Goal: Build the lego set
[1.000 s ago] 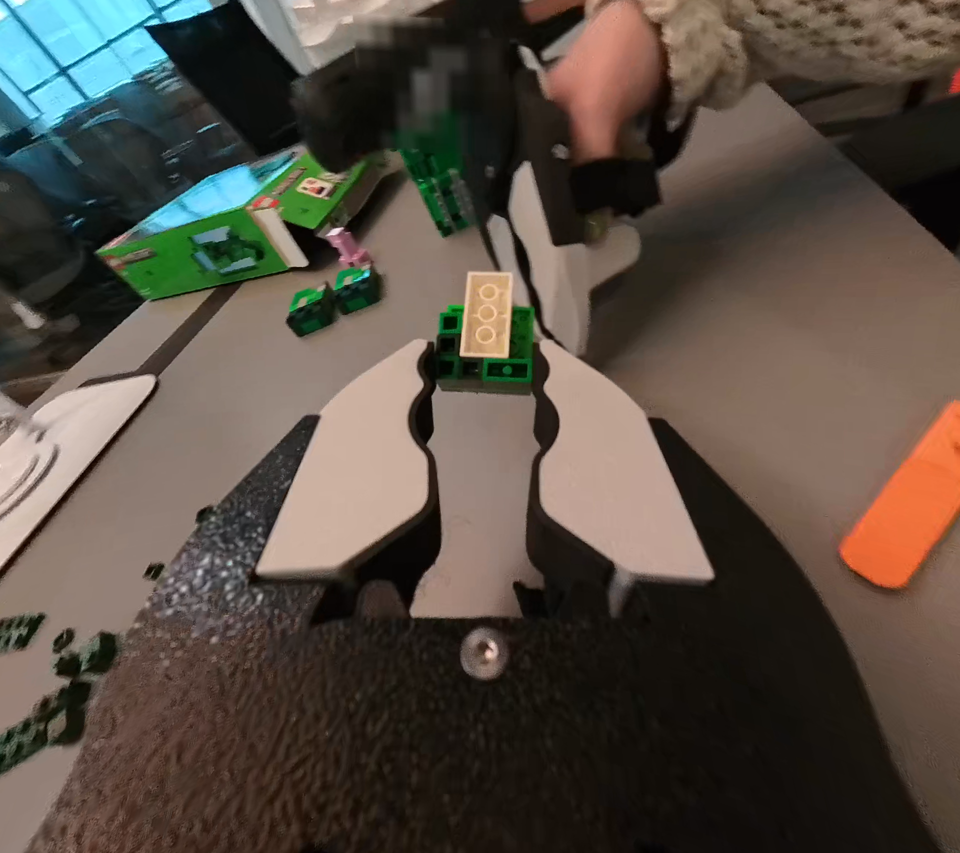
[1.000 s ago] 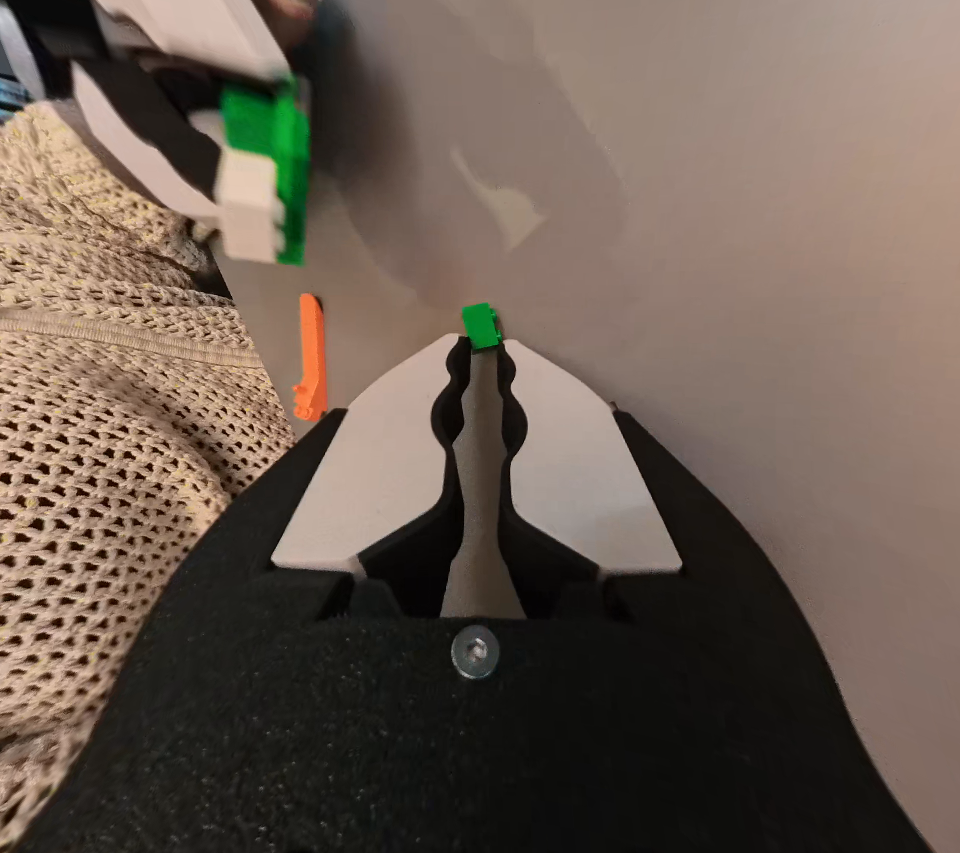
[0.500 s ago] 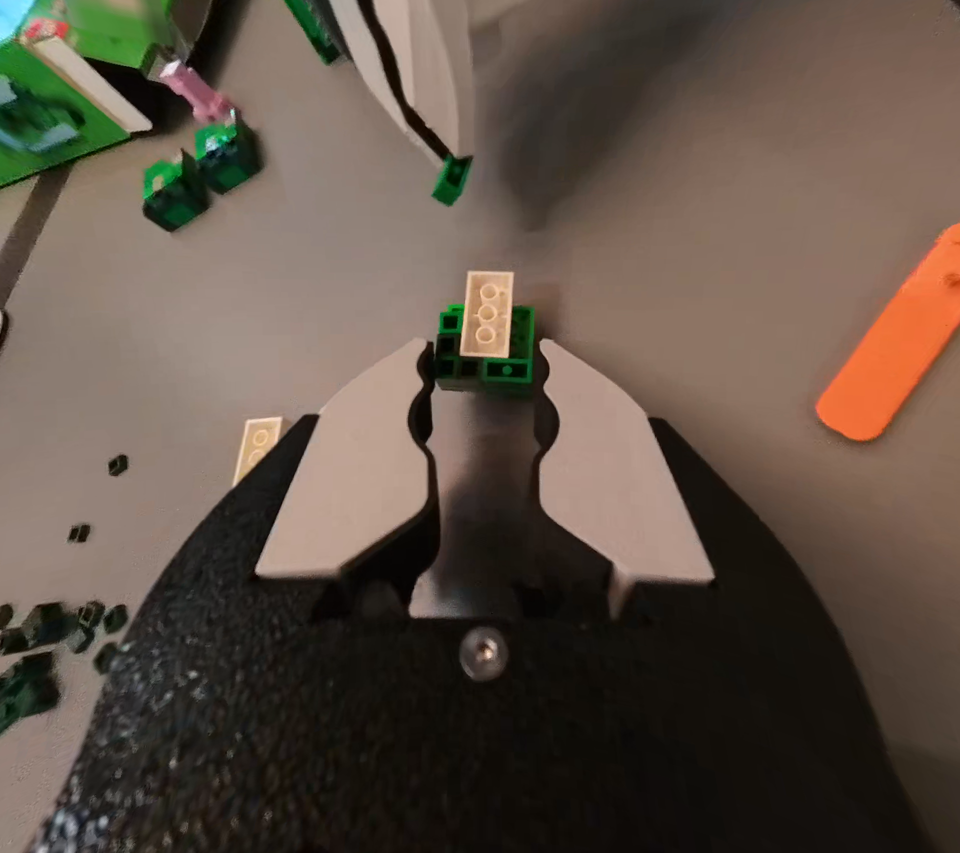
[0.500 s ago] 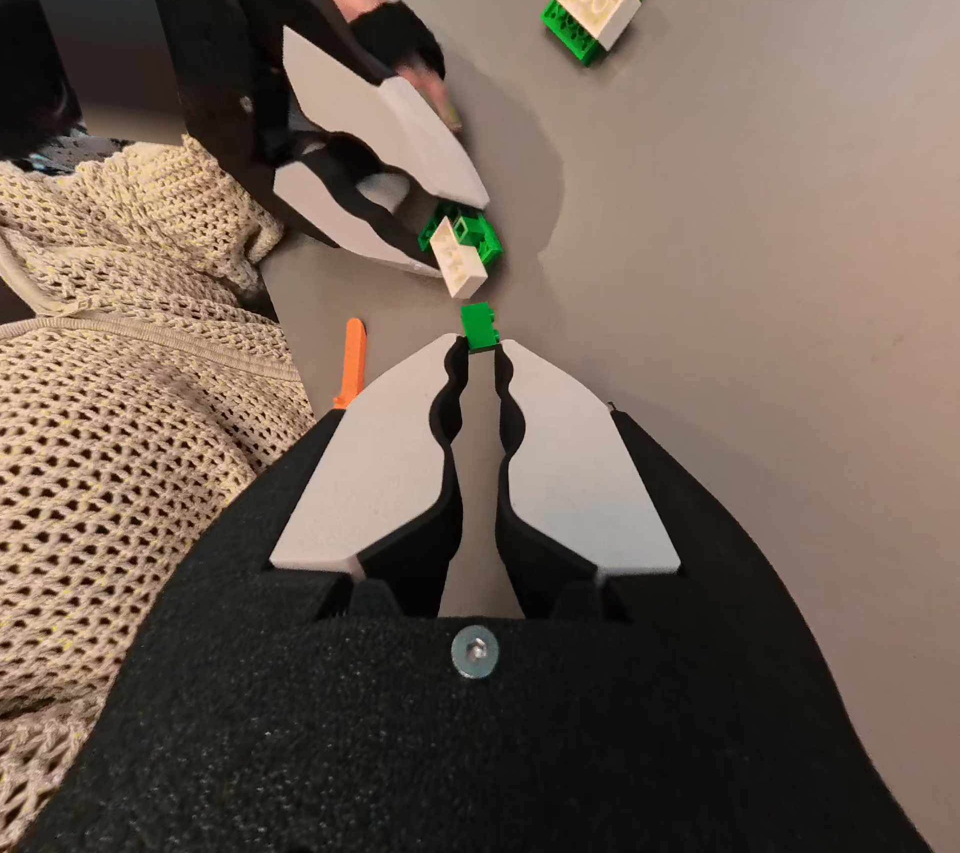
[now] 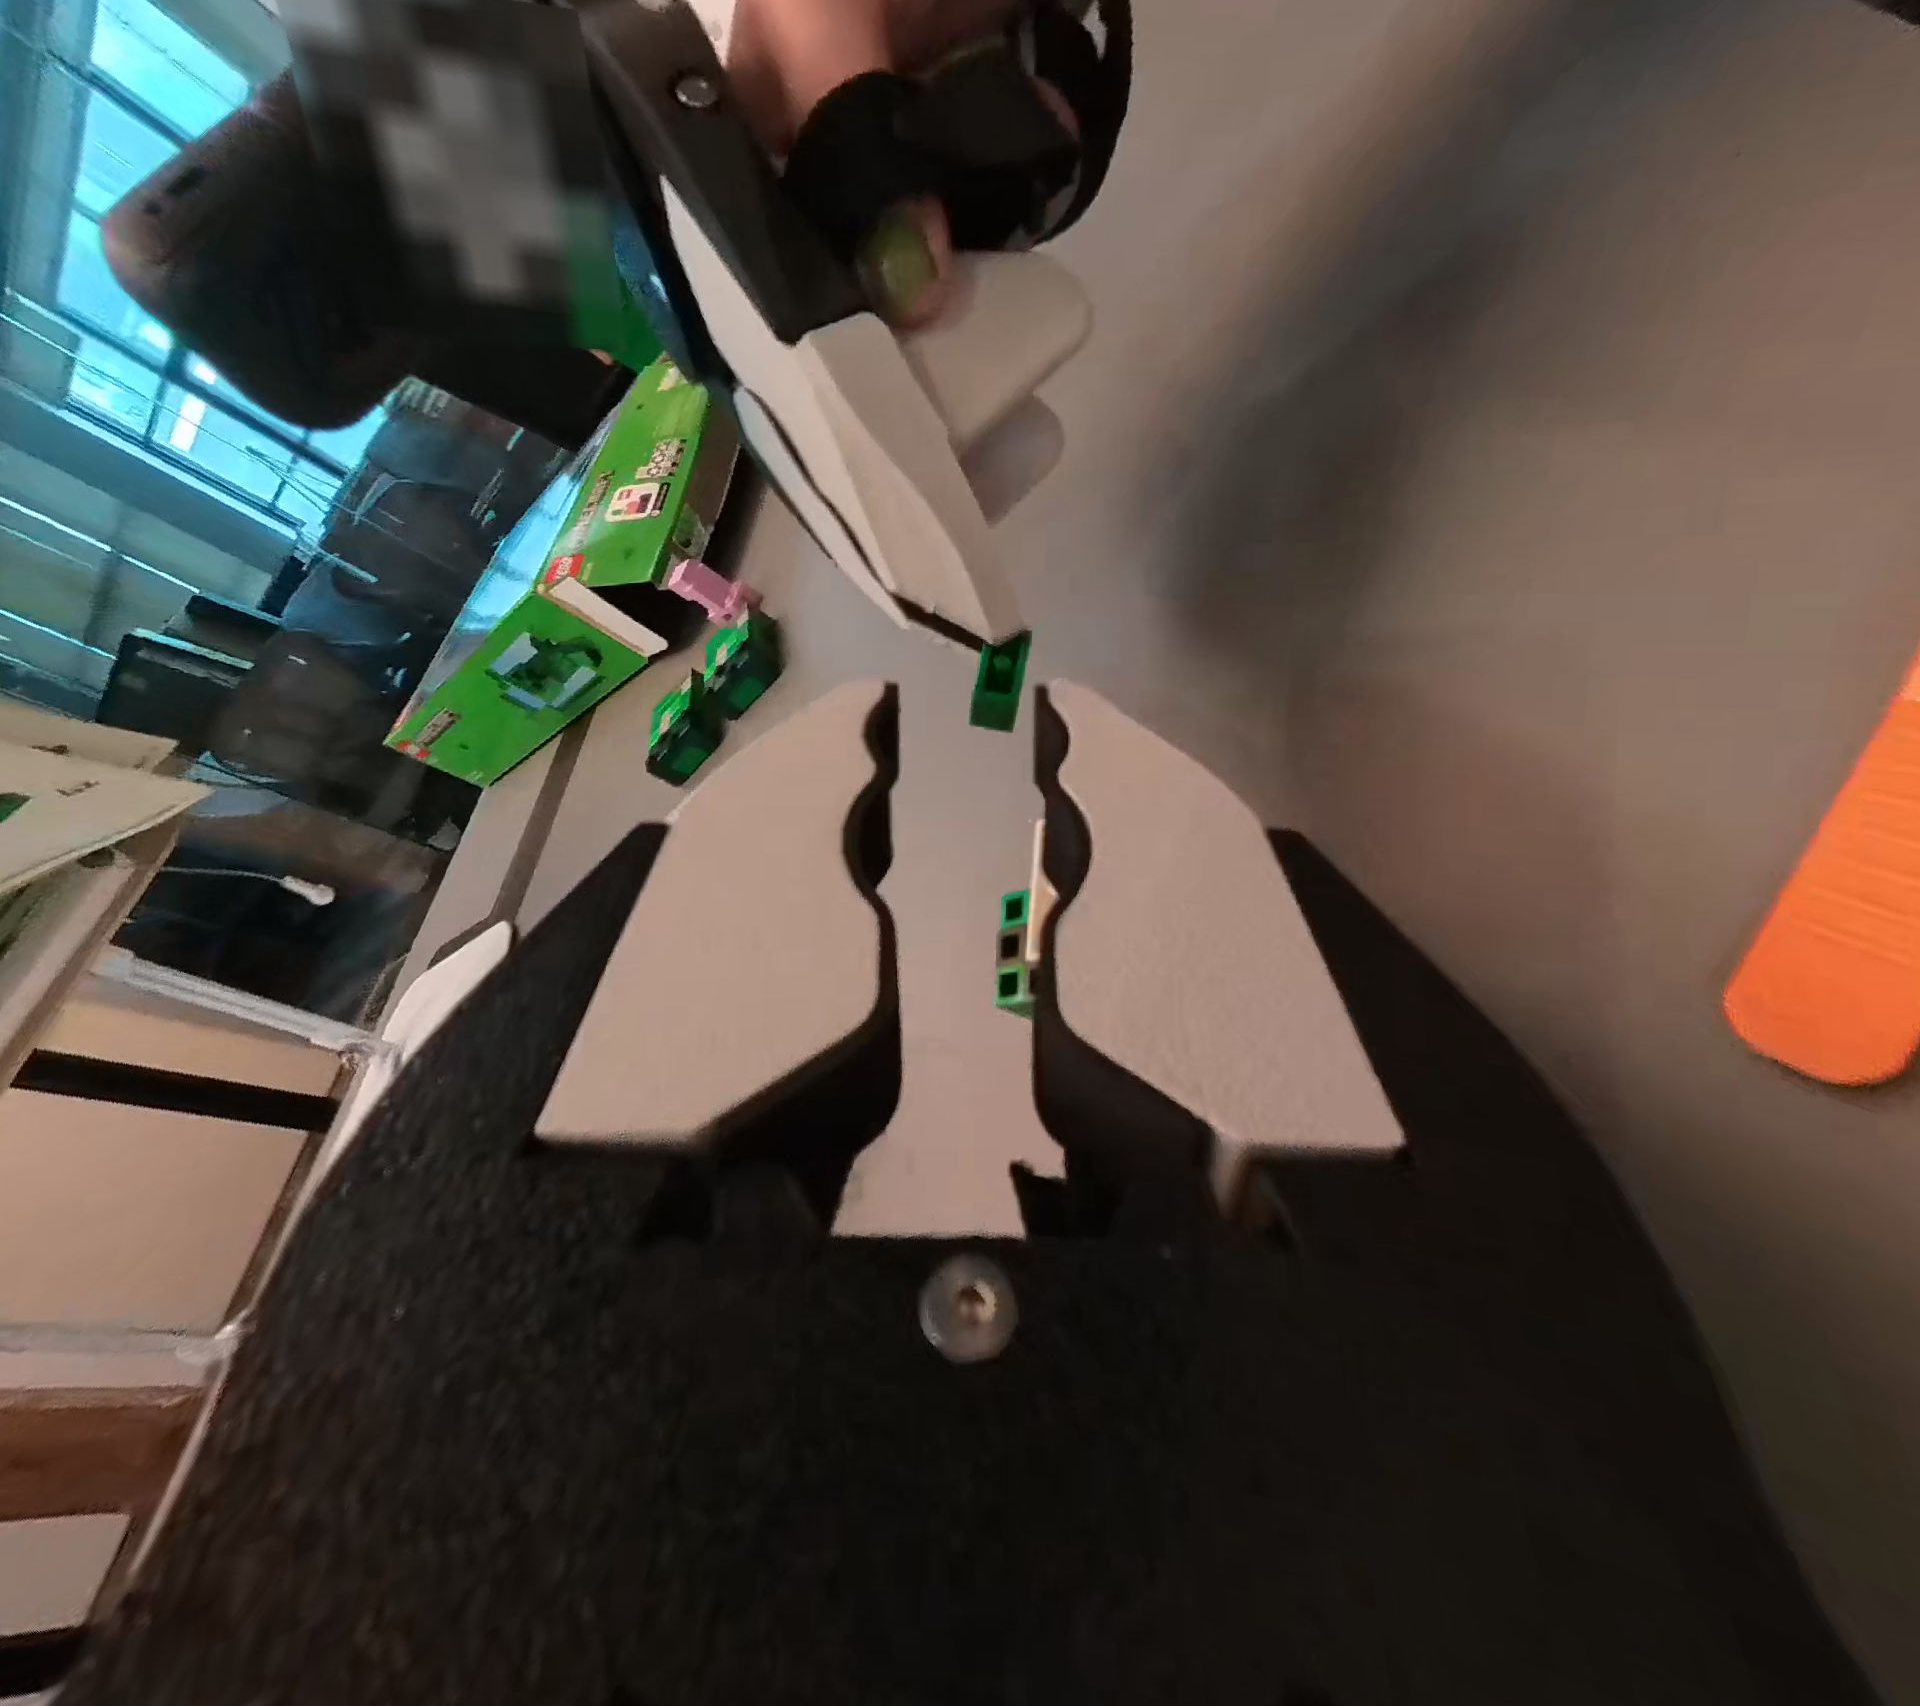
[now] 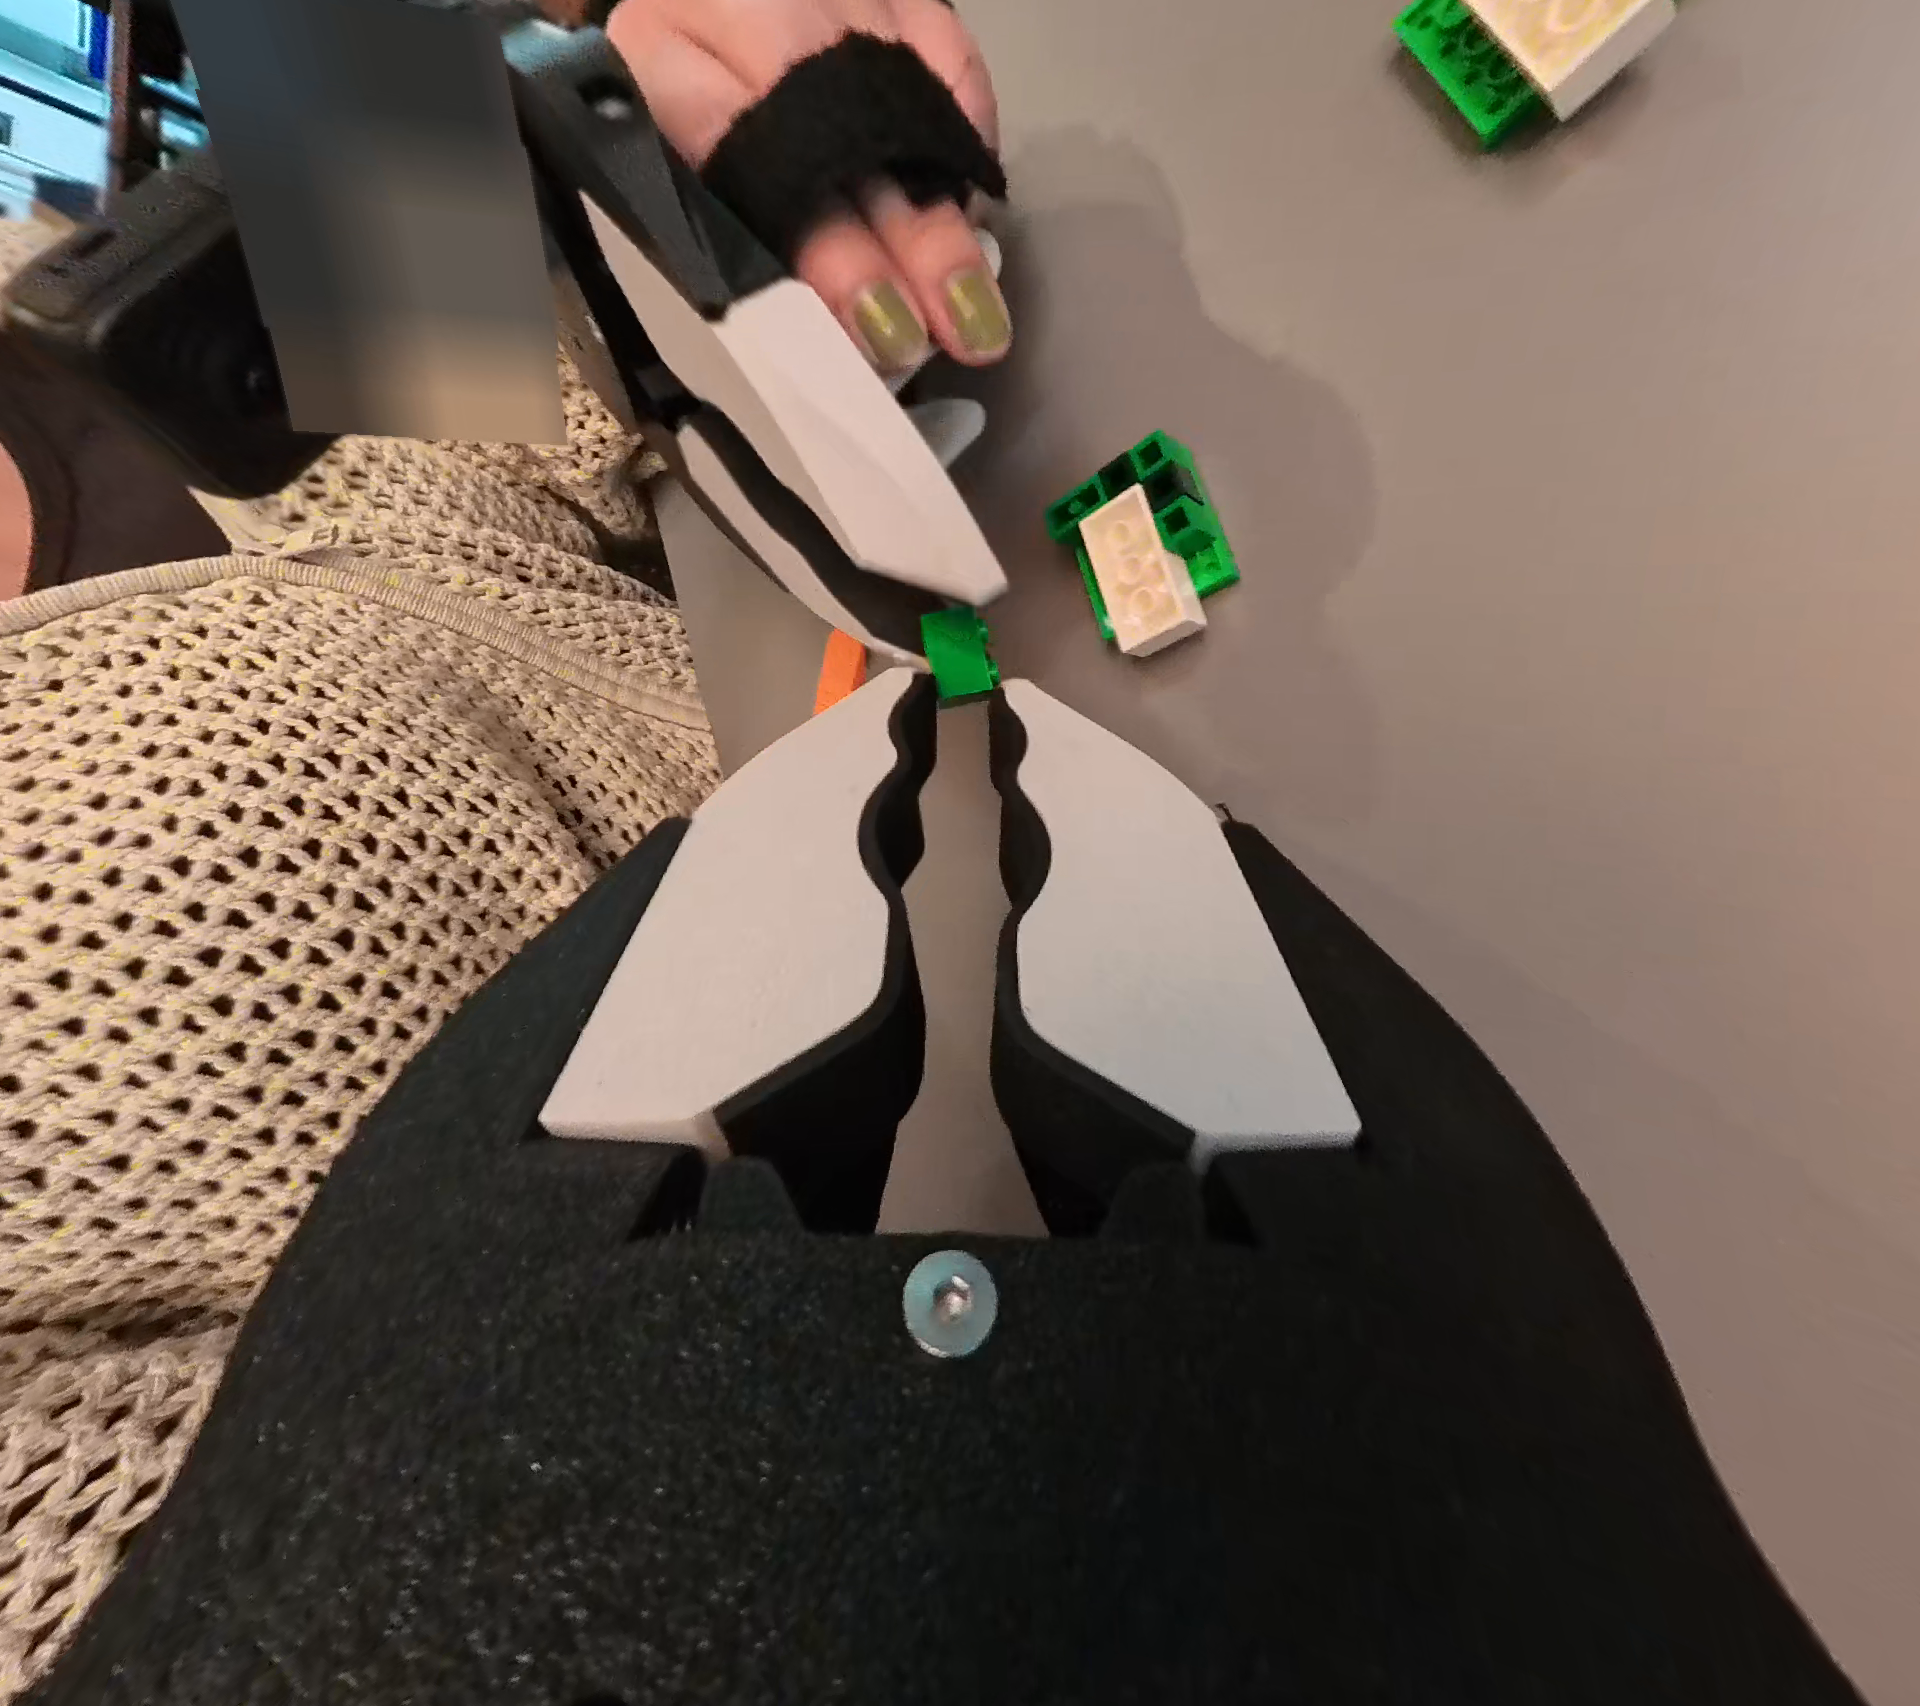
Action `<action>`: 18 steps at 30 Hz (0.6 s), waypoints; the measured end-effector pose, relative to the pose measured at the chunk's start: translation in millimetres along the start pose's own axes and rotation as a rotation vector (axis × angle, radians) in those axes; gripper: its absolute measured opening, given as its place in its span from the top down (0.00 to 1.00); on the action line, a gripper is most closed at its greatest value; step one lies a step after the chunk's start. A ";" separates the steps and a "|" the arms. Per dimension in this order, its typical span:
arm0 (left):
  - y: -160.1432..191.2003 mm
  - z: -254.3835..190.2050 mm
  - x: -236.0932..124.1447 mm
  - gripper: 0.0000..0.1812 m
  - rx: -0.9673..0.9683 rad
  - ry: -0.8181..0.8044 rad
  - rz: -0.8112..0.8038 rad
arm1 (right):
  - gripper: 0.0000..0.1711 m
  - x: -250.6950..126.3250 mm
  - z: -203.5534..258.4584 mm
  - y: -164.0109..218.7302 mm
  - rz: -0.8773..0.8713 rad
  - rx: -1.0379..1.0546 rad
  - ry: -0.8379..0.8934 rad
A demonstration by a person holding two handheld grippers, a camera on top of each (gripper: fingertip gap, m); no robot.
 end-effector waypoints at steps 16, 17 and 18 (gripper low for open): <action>-18.0 25.4 -19.4 0.96 -0.507 0.087 -0.363 | 0.88 -29.9 31.7 -29.8 -0.486 -0.744 0.325; -19.8 25.2 -19.8 0.96 -0.517 0.096 -0.384 | 0.87 -31.1 34.4 -31.0 -0.507 -0.762 0.327; -22.3 25.3 -20.5 0.96 -0.530 0.106 -0.410 | 0.86 -31.0 36.3 -31.1 -0.515 -0.774 0.320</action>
Point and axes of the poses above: each gripper's, where its closed fingertips meet, x out along the fingers, y out of its underside, z = x × y across the jaws, the point moved 3 cm from there along -x, back along the fingers, and after that the axes turned 11 degrees about y, right-handed, at the moved point
